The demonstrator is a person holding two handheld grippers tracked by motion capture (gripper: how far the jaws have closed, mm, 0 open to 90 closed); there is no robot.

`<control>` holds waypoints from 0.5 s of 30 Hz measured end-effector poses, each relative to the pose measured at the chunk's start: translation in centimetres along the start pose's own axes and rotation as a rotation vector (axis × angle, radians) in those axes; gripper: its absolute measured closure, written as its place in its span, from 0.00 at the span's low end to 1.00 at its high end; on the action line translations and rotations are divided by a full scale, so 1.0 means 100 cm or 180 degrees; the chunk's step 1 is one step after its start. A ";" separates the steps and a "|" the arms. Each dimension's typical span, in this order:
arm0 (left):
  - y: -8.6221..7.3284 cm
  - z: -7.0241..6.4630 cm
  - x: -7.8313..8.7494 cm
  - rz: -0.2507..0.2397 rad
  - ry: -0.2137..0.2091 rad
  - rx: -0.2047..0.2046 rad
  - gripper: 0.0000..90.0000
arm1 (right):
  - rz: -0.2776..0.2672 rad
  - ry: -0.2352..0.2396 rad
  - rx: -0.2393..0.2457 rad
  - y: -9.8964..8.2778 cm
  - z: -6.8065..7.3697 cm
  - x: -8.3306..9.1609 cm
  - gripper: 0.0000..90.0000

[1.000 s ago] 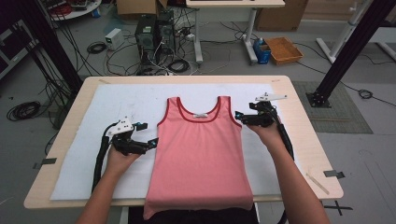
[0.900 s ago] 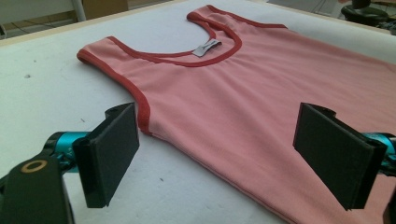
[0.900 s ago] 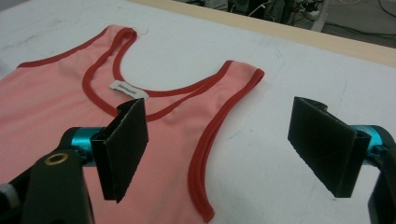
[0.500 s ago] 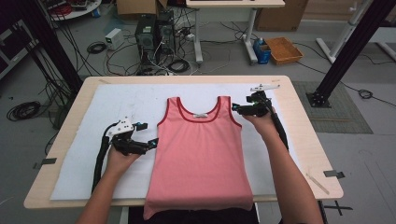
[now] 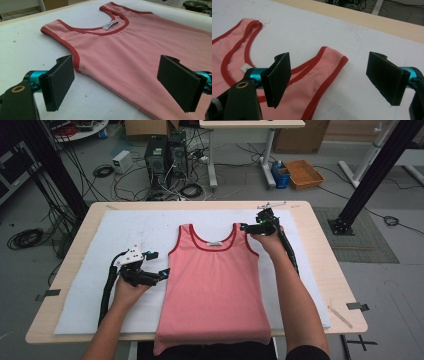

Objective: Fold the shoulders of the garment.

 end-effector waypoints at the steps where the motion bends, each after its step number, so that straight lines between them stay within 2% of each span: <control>1: 0.000 0.000 0.000 -0.0001 0.0003 -0.0002 0.16 | 0.0000 0.0000 0.0000 0.000 0.000 0.000 0.22; 2: 0.000 0.000 0.000 0.0009 0.0006 -0.0009 0.16 | 0.0040 -0.0004 -0.0057 0.000 -0.002 -0.006 0.22; 6: 0.000 0.000 0.000 0.0006 -0.0001 -0.0001 0.16 | 0.0098 -0.0032 -0.0059 0.001 -0.004 -0.015 0.22; 9: 0.000 0.000 0.000 0.0016 0.0005 -0.0010 0.16 | 0.0079 -0.0078 -0.0061 0.001 -0.006 -0.024 0.22; 11: 0.000 0.000 0.000 0.0017 0.0002 -0.0024 0.16 | 0.0085 -0.0057 -0.0150 -0.001 -0.008 -0.029 0.22; 12: 0.000 0.000 0.000 0.0019 0.0000 -0.0022 0.16 | 0.0121 0.0015 -0.0296 -0.001 -0.008 -0.036 0.22; 15: 0.000 0.000 0.000 0.0017 0.0003 -0.0023 0.16 | 0.0184 -0.0008 -0.0242 0.003 -0.006 -0.044 0.22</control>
Point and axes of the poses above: each handheld gripper's, and its own axes: x roughly backward along the jaws, y roughly out of its top, z roughly to its left, the point moved 2 cm from there along -x, roughly forward along the jaws, and after that the axes turned 11 degrees about x, right-handed, at the moved point
